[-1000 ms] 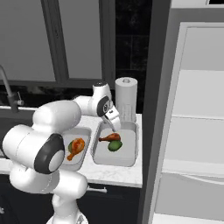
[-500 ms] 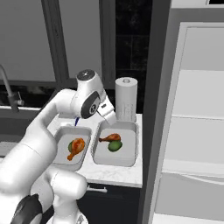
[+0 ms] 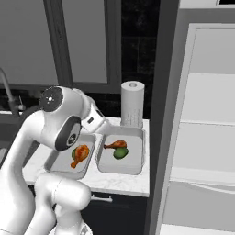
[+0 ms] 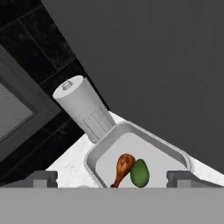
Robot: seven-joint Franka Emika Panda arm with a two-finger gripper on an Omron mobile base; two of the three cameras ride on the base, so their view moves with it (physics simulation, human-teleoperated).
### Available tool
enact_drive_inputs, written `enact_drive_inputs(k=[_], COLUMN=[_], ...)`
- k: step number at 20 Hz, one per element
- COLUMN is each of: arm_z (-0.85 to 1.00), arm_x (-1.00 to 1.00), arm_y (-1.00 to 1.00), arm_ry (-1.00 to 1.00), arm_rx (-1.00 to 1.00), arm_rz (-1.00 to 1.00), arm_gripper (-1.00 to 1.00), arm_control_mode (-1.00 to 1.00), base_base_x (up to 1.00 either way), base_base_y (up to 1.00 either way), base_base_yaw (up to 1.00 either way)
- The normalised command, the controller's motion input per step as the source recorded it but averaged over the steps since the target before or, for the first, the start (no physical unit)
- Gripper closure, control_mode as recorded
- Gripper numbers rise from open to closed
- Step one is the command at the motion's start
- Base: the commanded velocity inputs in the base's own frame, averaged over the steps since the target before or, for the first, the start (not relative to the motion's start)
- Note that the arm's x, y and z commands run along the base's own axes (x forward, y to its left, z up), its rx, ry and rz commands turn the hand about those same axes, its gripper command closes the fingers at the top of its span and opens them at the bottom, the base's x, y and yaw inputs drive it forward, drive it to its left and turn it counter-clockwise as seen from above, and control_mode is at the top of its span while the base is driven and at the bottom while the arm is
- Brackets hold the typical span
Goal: Place one avocado and one chicken drumstick in each tupperware on the nearby counter, to pack two identical lunches.
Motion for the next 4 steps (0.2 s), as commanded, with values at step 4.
enact_drive_inputs(k=[4], arm_z=[1.0], arm_x=[-0.66], arm_y=[0.2], arm_ry=[-0.28], arm_rx=[-0.19], arm_rz=[0.09], arm_gripper=[-1.0], arm_control_mode=[-1.0], base_base_x=[0.0], base_base_y=[0.0], base_base_yaw=[0.0])
